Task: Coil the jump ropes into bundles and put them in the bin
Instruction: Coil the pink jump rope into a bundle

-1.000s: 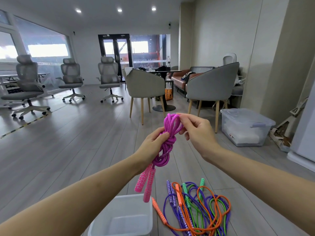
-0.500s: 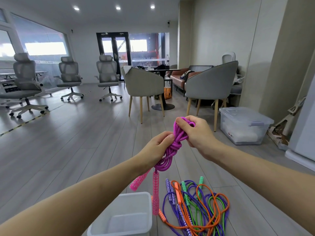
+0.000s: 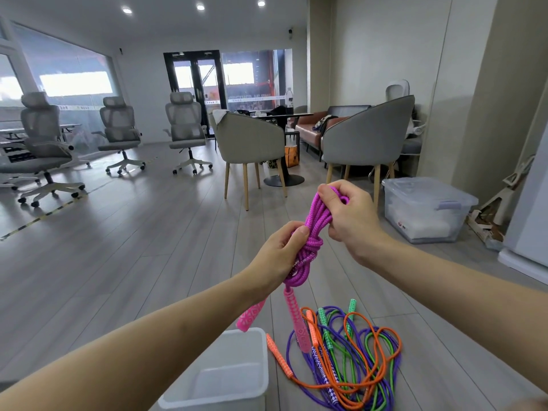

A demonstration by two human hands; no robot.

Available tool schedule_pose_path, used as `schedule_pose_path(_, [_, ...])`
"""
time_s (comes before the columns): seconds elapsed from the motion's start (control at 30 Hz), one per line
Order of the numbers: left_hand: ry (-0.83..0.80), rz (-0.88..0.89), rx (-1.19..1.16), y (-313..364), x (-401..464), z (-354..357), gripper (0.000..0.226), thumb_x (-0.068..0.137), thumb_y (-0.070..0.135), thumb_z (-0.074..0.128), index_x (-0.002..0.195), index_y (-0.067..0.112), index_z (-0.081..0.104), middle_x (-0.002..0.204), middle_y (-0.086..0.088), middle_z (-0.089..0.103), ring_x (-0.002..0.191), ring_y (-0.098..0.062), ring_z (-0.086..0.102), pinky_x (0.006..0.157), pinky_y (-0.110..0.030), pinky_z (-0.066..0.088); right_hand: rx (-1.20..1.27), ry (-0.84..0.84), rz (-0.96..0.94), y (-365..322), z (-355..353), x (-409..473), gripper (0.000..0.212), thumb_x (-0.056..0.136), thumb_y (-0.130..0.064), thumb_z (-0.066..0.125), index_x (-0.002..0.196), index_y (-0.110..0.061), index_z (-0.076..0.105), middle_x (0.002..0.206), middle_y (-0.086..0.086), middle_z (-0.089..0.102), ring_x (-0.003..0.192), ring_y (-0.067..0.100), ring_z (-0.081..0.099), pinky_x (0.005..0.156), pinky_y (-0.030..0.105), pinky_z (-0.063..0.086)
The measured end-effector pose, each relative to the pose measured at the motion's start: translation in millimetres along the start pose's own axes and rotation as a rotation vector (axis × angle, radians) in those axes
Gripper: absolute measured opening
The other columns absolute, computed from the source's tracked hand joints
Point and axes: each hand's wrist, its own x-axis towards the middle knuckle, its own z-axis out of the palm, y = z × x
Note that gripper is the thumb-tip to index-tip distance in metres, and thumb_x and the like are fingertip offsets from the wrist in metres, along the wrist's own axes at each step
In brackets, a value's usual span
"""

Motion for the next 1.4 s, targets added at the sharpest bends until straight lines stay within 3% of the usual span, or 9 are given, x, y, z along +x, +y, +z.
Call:
schedule_pose_path(0.13, [0.001,0.004,-0.011,0.9,0.7,6.5,0.031,0.107,0.040,0.043,0.126,0.020,0.057,0.093,0.000,0.066,0.071,-0.002,0.061,0.067,-0.018,0.050,0.306,0.041,0.257,-4.4,-0.1,5.3,0.027,0.106,-0.029,0.056,0.102,-0.002,0.062,0.069,0.003,0.050,0.049,0.009,0.044,0.041,0.019,0.038])
schedule_pose_path(0.33, [0.038,-0.104,-0.160,4.4,-20.9,-1.1,0.039,0.106,0.043,0.041,0.130,0.015,0.053,0.103,-0.012,0.068,0.075,-0.010,0.067,0.070,-0.022,0.055,0.455,-0.185,0.225,-0.5,0.3,-3.8,0.031,0.101,-0.027,0.063,0.113,0.002,0.066,0.072,0.004,0.056,0.055,0.011,0.045,0.051,0.022,0.043])
schedule_pose_path(0.57, [0.101,-0.206,-0.091,4.7,-64.1,-13.9,0.050,0.099,0.053,0.046,0.127,0.012,0.049,0.103,-0.010,0.070,0.079,-0.012,0.068,0.077,-0.029,0.057,0.227,-0.454,0.226,-16.9,12.7,-33.4,0.037,0.098,-0.026,0.067,0.113,0.008,0.064,0.072,0.005,0.054,0.058,0.011,0.044,0.048,0.020,0.038])
schedule_pose_path(0.73, [-0.007,-0.134,0.085,2.8,-94.7,-15.4,0.061,0.103,0.059,0.028,0.120,0.006,0.052,0.086,-0.003,0.049,0.075,-0.015,0.042,0.074,-0.028,0.042,0.280,-0.412,0.220,-28.2,14.1,-44.7,0.028,0.101,-0.025,0.062,0.104,0.003,0.067,0.070,0.005,0.053,0.058,0.012,0.042,0.047,0.019,0.037])
schedule_pose_path(0.93, [-0.003,-0.109,0.115,-13.7,-116.6,-23.3,0.049,0.104,0.056,0.026,0.098,0.017,0.055,0.070,0.010,0.046,0.065,-0.010,0.037,0.066,-0.026,0.037,0.215,-0.426,0.196,-29.7,32.1,-60.7,0.044,0.101,-0.028,0.061,0.113,0.015,0.060,0.070,0.008,0.048,0.056,0.013,0.040,0.047,0.020,0.035])
schedule_pose_path(1.0, [0.014,-0.133,0.074,-22.7,-124.7,-28.9,0.047,0.103,0.056,0.025,0.106,0.020,0.056,0.070,0.010,0.046,0.065,-0.009,0.037,0.065,-0.021,0.037,0.232,-0.432,0.200,-24.7,46.8,-65.9,0.045,0.101,-0.027,0.062,0.113,0.017,0.060,0.071,0.010,0.044,0.056,0.014,0.037,0.047,0.021,0.032])
schedule_pose_path(1.1, [0.023,-0.160,0.017,-33.3,-136.4,-42.3,0.038,0.105,0.056,0.028,0.131,0.039,0.050,0.093,-0.007,0.056,0.080,-0.019,0.048,0.078,-0.031,0.046,0.278,-0.451,0.265,-17.0,69.9,-72.5,0.035,0.101,-0.025,0.063,0.114,0.007,0.063,0.069,0.009,0.041,0.056,0.013,0.034,0.045,0.020,0.030])
schedule_pose_path(1.2, [0.057,-0.170,-0.077,-43.6,-151.6,-61.1,0.037,0.104,0.052,0.036,0.134,0.037,0.052,0.115,-0.008,0.066,0.098,-0.020,0.063,0.094,-0.035,0.054,0.304,-0.495,0.296,-14.2,93.8,-78.2,0.024,0.100,-0.021,0.065,0.109,0.001,0.062,0.066,0.006,0.044,0.054,0.010,0.037,0.044,0.018,0.031])
schedule_pose_path(1.4, [0.329,-0.147,-0.116,-56.3,-177.5,-83.3,0.024,0.106,0.029,0.051,0.126,0.021,0.061,0.108,-0.002,0.074,0.098,-0.019,0.072,0.087,-0.033,0.059,0.435,-0.494,0.280,-11.7,144.2,-99.8,0.019,0.100,-0.004,0.061,0.117,0.006,0.065,0.078,0.008,0.058,0.062,0.011,0.053,0.063,0.023,0.048])
